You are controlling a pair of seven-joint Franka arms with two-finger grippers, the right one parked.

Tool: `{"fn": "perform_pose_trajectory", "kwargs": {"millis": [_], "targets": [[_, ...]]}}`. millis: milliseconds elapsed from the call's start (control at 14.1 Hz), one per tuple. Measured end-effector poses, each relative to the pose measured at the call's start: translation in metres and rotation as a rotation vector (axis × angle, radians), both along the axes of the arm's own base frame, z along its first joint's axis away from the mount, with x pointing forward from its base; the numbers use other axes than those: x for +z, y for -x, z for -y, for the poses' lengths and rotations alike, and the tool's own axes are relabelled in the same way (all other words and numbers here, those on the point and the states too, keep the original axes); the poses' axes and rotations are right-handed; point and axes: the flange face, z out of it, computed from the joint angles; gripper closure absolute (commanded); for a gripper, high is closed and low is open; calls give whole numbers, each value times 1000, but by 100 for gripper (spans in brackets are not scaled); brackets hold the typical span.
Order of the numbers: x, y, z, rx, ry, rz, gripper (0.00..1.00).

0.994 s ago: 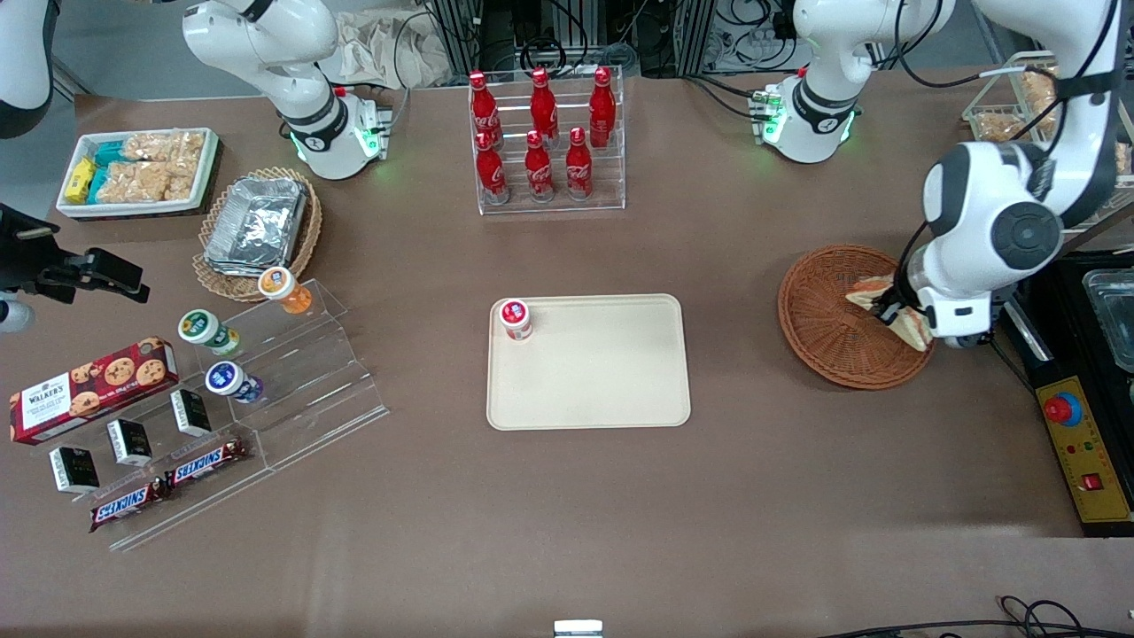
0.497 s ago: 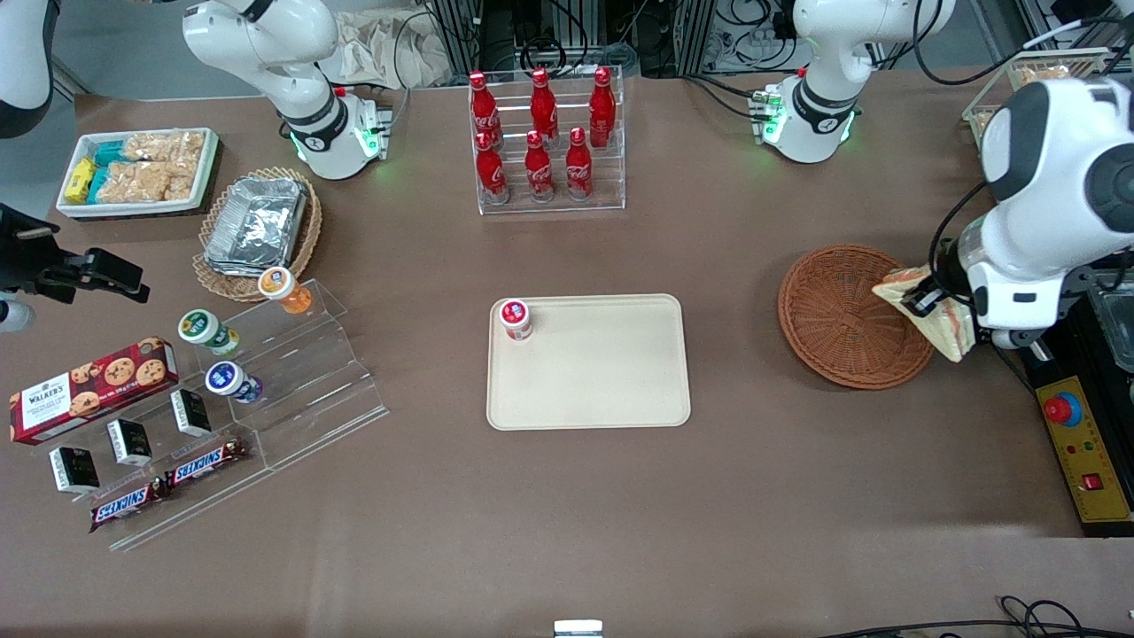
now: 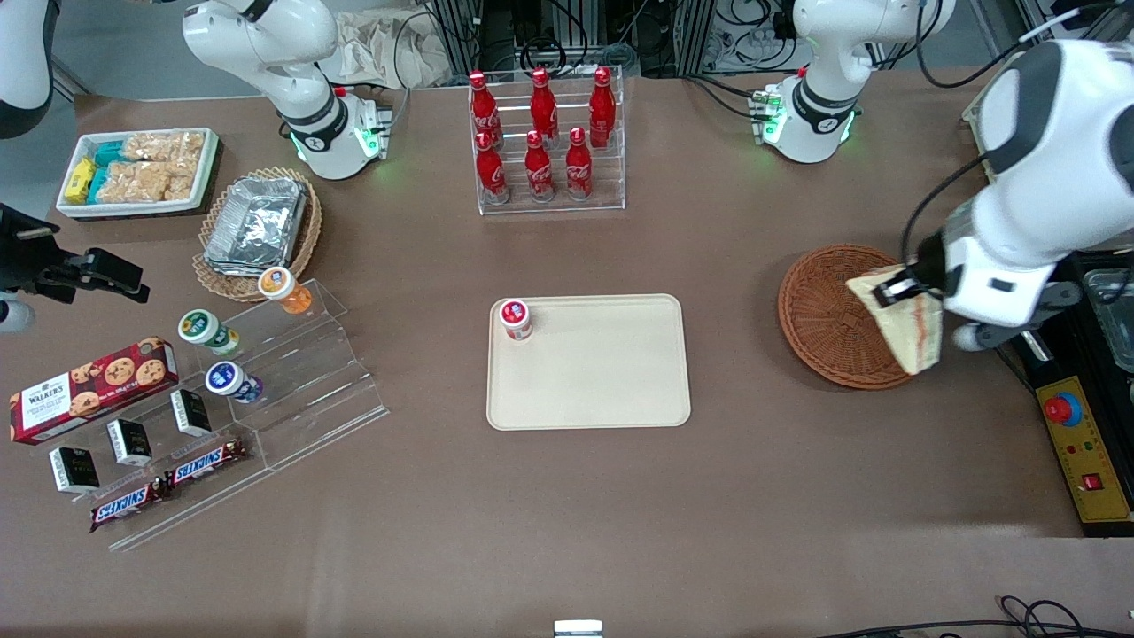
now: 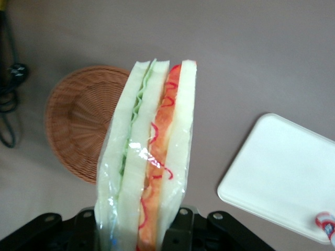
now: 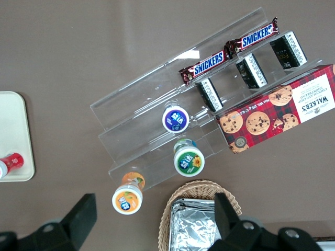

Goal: Place sandwich from basket to tray
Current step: 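Lift the sandwich up out of the basket with the left gripper, then carry the held sandwich over the beige tray and lower it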

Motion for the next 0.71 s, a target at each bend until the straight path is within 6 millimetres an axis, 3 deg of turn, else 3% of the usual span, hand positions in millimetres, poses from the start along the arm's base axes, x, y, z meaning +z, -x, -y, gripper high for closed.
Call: {"fn": "perform_pose_trajectory", "kwargs": {"millis": [213, 426, 710], "targets": [[-24, 0, 62, -106, 23, -34, 64], [-53, -3, 113, -183, 61, -21, 64], [-109, -3, 172, -224, 91, -18, 65]]}}
